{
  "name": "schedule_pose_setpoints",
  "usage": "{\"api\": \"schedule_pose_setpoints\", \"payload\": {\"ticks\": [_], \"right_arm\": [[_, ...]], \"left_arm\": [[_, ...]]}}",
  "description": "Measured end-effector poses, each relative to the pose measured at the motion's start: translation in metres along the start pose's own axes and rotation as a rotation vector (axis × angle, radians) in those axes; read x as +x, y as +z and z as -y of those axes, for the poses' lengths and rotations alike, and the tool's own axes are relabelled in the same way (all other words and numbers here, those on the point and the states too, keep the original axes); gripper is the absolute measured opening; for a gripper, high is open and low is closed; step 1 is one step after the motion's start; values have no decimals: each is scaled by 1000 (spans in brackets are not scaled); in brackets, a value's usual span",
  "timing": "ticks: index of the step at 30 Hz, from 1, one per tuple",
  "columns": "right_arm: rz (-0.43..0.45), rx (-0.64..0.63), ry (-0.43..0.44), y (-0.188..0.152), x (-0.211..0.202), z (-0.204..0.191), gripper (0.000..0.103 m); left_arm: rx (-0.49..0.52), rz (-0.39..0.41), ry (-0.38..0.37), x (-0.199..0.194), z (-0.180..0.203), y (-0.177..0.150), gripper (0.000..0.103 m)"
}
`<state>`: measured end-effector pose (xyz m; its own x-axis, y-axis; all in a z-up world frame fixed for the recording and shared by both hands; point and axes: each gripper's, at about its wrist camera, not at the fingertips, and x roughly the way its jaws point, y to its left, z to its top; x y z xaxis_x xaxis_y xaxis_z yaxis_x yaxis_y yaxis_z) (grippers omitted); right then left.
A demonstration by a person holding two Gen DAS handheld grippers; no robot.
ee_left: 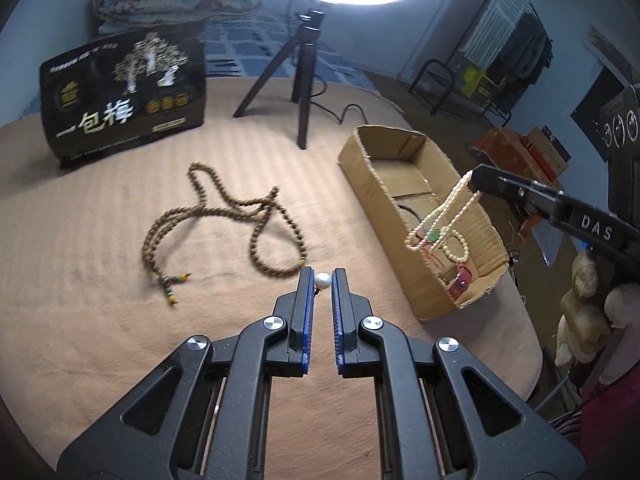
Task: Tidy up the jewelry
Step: 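Carry the earring with the left tool while the right tool carries the necklace into the box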
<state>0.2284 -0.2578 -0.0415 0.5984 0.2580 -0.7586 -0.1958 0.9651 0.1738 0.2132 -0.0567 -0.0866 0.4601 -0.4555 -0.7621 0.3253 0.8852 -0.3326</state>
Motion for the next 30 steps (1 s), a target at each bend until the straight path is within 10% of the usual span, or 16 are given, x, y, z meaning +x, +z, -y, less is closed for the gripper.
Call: {"api": "schedule_pose_setpoints", "payload": {"ticks": [30], "right_arm": [[23,160,-146,7,-2,104,5]], "left_arm": [[129,-23,-68,80,103,48,7]]}}
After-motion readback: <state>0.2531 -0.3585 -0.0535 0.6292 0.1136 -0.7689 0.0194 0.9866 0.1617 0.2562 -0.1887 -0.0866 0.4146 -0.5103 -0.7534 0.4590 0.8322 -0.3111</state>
